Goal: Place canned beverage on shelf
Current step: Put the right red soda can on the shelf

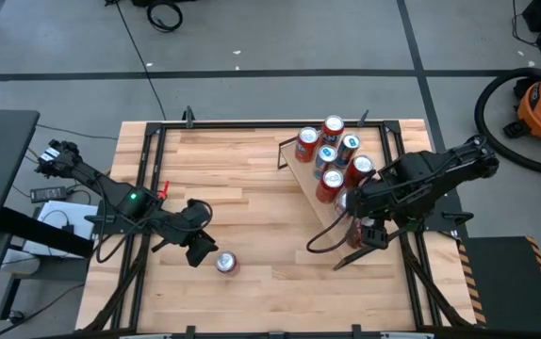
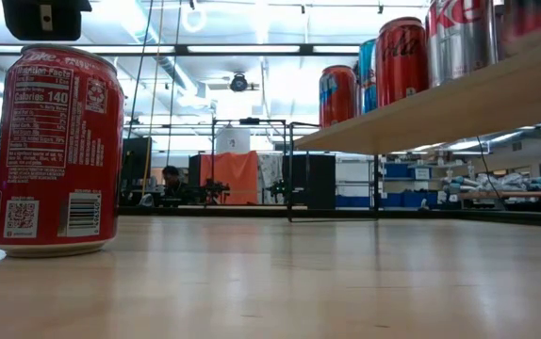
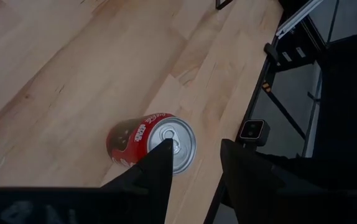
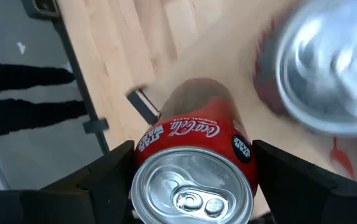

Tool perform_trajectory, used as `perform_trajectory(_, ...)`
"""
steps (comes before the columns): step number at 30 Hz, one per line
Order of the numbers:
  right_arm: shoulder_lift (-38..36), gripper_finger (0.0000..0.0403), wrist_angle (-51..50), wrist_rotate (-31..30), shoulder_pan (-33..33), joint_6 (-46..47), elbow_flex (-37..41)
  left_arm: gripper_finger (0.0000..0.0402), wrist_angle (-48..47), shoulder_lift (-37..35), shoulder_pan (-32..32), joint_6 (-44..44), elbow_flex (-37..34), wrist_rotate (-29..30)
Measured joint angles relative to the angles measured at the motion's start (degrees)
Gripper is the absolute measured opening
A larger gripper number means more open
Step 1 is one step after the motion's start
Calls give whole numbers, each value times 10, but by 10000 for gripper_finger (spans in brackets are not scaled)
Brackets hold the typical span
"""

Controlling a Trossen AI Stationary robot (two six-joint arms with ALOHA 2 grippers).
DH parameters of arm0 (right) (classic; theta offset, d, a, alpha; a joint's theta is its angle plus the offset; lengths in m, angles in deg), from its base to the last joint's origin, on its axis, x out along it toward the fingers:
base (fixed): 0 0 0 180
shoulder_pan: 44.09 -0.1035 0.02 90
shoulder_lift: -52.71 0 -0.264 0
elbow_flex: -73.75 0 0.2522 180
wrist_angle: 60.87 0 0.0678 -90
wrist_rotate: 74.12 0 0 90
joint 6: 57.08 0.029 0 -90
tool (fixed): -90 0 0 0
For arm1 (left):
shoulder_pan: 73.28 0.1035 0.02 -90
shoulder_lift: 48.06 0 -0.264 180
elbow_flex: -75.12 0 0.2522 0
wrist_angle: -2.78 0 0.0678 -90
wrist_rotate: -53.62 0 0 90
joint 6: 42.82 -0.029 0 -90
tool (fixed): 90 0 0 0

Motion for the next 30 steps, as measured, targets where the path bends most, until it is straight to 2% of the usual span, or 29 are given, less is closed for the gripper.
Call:
perform_trajectory(8,-94,307,-2,3,0,70,93,144,0,0,0,6,0,0)
perform_trajectory(15,-171,307,-3,-3,0,135,128,144,0,0,0,5,0,0)
perform_trajectory(30,-182,307,-2,-37,1,75,131,144,0,0,0,10,0,0)
